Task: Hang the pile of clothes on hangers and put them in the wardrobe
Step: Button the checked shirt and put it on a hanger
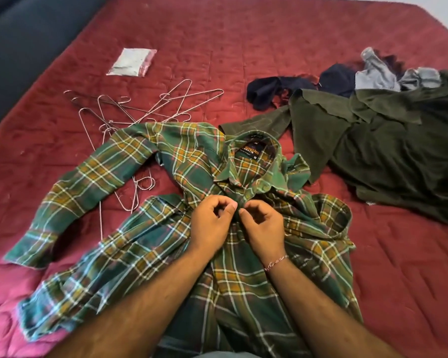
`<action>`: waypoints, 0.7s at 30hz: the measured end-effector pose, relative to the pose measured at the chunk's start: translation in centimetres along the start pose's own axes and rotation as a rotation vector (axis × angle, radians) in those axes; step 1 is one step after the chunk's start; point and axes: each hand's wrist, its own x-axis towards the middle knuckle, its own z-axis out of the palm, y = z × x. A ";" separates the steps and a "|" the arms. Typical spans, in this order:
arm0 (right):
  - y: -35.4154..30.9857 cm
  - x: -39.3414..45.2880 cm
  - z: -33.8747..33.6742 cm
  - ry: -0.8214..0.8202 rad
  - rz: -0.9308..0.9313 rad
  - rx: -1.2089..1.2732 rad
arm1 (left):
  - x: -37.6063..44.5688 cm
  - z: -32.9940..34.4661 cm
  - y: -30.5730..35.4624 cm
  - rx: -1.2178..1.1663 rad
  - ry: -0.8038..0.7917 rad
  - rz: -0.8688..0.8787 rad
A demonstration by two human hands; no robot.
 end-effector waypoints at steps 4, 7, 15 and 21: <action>0.0 -0.2 -0.4 0.018 0.007 -0.001 | 0.3 0.2 0.1 0.051 -0.037 0.029; 0.3 -0.4 -0.4 0.015 0.057 0.050 | 0.3 0.3 -0.1 0.088 -0.048 0.053; 1.0 -0.3 0.0 0.013 -0.050 -0.097 | 1.0 0.2 -0.4 0.122 -0.130 0.032; 0.6 -0.1 -0.7 -0.006 0.006 0.081 | 2.1 -0.6 0.0 -0.050 -0.311 -0.115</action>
